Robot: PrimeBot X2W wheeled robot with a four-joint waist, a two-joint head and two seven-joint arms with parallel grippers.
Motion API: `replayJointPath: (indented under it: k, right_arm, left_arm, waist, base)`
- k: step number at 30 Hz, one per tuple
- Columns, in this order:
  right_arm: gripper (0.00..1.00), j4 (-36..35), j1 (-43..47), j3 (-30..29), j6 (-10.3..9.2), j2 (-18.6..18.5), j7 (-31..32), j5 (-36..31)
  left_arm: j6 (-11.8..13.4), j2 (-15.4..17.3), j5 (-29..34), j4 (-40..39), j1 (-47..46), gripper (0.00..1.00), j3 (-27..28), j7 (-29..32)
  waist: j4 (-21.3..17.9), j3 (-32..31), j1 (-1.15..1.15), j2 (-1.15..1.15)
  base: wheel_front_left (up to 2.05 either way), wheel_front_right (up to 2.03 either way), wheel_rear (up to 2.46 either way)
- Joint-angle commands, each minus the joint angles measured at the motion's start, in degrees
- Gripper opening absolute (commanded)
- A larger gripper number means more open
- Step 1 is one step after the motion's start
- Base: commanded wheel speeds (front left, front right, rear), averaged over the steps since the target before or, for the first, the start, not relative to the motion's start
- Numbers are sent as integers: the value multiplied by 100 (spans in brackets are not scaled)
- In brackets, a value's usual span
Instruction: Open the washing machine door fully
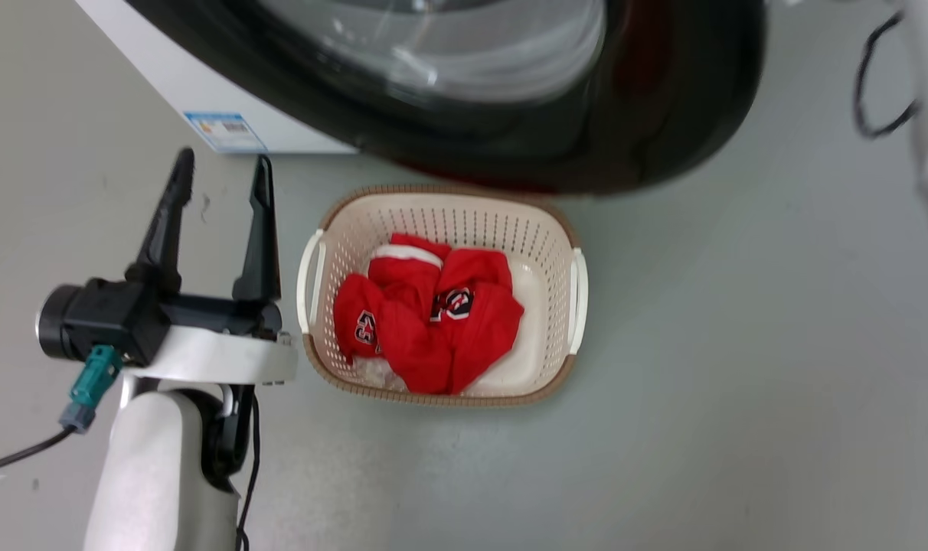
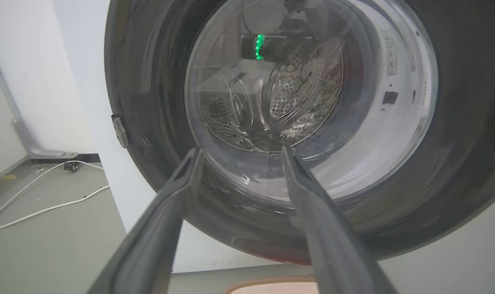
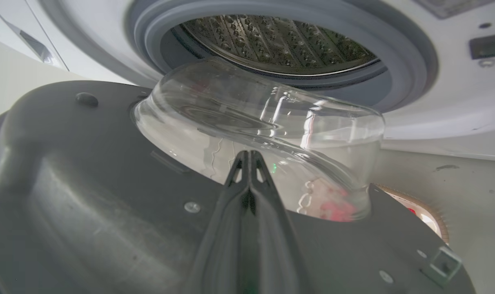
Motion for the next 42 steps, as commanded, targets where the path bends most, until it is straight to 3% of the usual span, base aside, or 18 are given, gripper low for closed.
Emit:
replayJointPath:
  k: [1,12,21,25,35,42]
  right_arm:
    - [0,-224,391,66,2,144,251,110]
    - [0,-1882,2365,291,2,290,1305,605]
    - [0,-2831,3432,573,2,359,1599,933]
    - [0,-3200,3860,979,2,365,1577,1285]
    - [0,-3431,4281,1843,2,349,699,2018]
    - [0,-3577,4567,1524,2,298,-729,1896]
  left_arm:
    - [1,-3,-4,60,154,100,-9,-14]
    - [1,-45,26,275,699,100,-52,-14]
    - [1,-98,-2,403,892,100,-197,-14]
    - [1,-102,-23,431,979,100,-243,-14]
    - [1,-118,-26,494,1078,100,-332,-14]
    - [1,-140,-21,525,1108,100,-323,-14]
  waist:
    - [-37,-305,0,0]
    - [-58,-1154,0,0]
    - [87,-1510,0,0]
    - [159,-1643,0,0]
    - [288,-1741,0,0]
    - [298,-1770,0,0]
  base:
    - [0,0,0]
    - [0,0,0]
    - [0,0,0]
    - [0,0,0]
    - [0,0,0]
    - [0,0,0]
